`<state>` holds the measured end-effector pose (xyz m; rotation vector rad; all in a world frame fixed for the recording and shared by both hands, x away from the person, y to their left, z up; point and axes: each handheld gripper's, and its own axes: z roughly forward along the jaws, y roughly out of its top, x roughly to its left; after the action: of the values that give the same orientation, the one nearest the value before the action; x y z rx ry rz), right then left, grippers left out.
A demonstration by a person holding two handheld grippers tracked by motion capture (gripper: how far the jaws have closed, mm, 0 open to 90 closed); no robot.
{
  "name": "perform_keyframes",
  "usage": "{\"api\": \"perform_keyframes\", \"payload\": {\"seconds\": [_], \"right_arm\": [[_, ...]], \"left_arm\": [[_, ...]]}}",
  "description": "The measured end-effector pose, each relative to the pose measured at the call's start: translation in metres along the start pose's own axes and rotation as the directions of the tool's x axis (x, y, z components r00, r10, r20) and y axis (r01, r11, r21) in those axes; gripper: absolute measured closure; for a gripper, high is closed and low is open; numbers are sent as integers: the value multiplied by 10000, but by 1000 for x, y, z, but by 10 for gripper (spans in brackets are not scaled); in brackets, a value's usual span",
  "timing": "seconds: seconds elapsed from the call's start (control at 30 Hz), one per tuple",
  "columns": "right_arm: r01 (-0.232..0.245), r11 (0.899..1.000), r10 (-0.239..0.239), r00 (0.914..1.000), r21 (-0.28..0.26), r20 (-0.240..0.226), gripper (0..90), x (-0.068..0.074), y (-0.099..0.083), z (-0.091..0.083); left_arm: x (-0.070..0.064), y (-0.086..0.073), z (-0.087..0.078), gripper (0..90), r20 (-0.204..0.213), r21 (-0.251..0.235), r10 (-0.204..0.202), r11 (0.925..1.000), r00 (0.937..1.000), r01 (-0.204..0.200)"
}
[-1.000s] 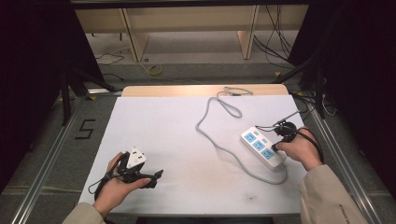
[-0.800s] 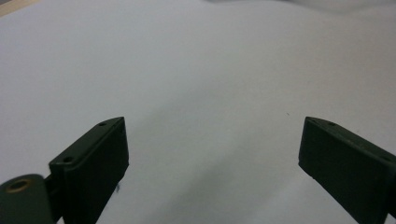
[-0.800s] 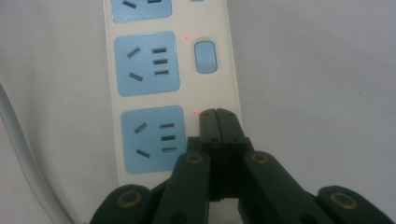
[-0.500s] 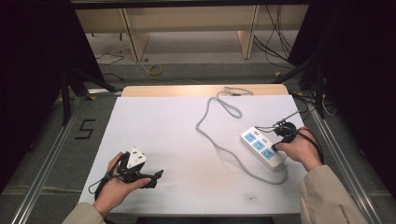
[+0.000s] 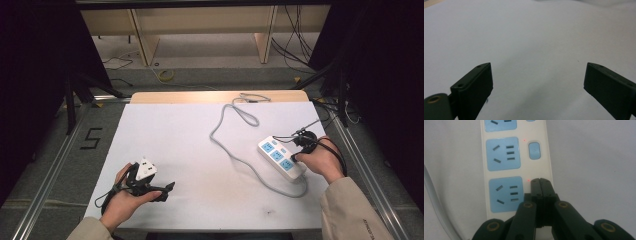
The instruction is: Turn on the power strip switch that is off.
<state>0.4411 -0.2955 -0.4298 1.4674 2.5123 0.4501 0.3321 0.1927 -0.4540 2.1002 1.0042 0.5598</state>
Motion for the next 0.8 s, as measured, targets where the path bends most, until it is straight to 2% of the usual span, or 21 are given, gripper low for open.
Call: {"api": "perform_keyframes", "payload": {"seconds": [0.4,0.57,0.6,0.8], "right_arm": [[69,9999,-68,10000,-141,26,900,2,0,-1],[164,9987,-160,9998,-492,94,900,5,1,-5],[181,9974,-177,9998,-693,53,900,7,1,-6],[250,9939,-269,9995,-1074,-156,900,11,1,-9]], "left_arm": [[0,0,0,82,-9,5,16,10000,10000,-16],[0,0,0,82,-19,24,-8,10000,10000,8],[0,0,0,82,-17,21,-12,10000,10000,12],[0,0,0,82,-21,15,-17,10000,10000,17]]}}
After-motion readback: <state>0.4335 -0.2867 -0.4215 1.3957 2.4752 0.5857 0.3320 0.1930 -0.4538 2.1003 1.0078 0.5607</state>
